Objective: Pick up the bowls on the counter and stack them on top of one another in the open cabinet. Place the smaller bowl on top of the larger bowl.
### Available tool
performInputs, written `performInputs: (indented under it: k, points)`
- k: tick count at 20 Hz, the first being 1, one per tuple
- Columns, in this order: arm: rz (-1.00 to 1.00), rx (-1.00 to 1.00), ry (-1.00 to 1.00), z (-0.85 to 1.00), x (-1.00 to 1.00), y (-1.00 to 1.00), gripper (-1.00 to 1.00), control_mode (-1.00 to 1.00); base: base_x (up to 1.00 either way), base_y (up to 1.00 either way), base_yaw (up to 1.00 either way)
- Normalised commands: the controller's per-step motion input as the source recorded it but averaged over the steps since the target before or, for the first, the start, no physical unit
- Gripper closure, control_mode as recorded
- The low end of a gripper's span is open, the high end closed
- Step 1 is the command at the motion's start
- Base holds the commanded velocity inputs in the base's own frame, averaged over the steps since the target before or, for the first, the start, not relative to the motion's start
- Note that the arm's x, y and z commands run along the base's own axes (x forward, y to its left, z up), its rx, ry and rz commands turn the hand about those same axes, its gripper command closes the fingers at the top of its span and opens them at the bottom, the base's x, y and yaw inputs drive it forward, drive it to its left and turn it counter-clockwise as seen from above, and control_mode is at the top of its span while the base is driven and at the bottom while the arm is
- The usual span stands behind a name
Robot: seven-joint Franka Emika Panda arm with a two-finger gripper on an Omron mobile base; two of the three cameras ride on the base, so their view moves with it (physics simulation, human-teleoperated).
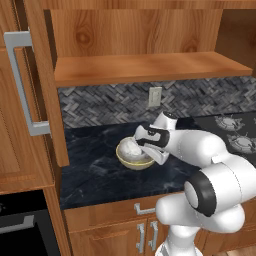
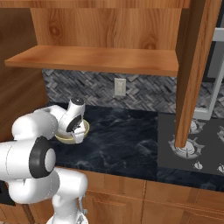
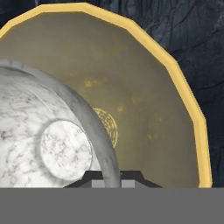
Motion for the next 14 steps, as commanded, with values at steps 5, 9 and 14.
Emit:
performInputs:
  k: [5, 9, 14]
  points:
    - [0.0, 0.0, 0.02, 0.0, 0.22, -0.09, 1.0, -1.0, 0.0, 0.0, 0.0]
    - [0.0, 0.0, 0.03, -0.05, 0.22, -0.08, 1.0, -1.0, 0.0, 0.0, 0.0]
    - [0.0, 0.0, 0.02, -0.13, 0.19, -0.08, 1.0, -1.0, 0.0, 0.0, 0.0]
